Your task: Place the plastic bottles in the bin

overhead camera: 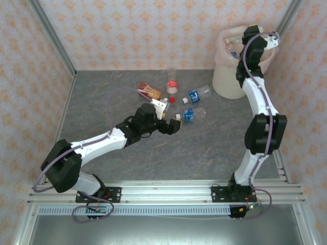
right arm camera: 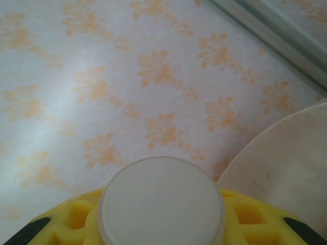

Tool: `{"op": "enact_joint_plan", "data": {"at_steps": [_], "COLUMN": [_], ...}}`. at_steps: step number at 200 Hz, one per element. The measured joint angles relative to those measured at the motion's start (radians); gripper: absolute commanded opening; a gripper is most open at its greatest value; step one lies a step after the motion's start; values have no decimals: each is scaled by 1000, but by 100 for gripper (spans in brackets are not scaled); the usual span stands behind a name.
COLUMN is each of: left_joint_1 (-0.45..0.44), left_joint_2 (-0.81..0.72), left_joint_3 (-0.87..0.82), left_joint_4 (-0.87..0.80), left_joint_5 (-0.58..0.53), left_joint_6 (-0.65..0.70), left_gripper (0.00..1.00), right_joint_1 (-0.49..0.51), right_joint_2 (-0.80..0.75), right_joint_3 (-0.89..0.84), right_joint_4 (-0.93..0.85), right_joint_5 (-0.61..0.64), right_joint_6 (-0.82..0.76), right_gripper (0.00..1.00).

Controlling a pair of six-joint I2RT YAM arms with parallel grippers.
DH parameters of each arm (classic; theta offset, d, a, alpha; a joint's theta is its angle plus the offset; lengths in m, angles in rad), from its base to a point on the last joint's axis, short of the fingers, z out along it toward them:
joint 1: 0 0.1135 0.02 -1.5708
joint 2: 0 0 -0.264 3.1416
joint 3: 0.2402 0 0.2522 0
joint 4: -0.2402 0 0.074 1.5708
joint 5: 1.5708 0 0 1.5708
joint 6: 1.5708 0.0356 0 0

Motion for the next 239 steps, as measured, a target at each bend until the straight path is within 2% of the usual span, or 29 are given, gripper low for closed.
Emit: {"op": "enact_joint_plan", "data": {"at_steps": [35,48,65,84,94,103,133,157,192,239], "left_joint_1": [18,30,46,58,63,64,69,70,70,72], "left_joint_2": [-14,-23,-39,-60,-69,-76,-96,-114,-131,-156], "left_joint_3": [-34,-47,-55,-63,-64,-64,-64,-64,-64,-64], "left_joint_4": [12,14,17,21,20,19,-8,-40,-82,-109], "left_joint_5": [-39,-58,-94,-141,-167,-193,-266,-316,-369,-407], "left_joint_6": [-17,-27,-43,-64,-75,-89,-124,-150,-176,-197], "left_gripper": [100,100,100,100,100,100,100,100,100,100], "right_joint_1": [5,5,5,5,5,5,8,15,40,46], "right_joint_2": [163,196,242,283,291,292,278,220,41,-251], "right_joint_3": [162,206,297,403,439,460,493,437,277,47], "right_joint_4": [-62,-87,-141,-216,-249,-278,-365,-425,-504,-563], "right_joint_5": [127,157,180,163,135,112,44,-12,-66,-291], "right_joint_6": [-51,-93,-147,-216,-242,-276,-348,-393,-436,-443], "right_gripper": [29,35,55,71,86,91,93,94,95,96]}}
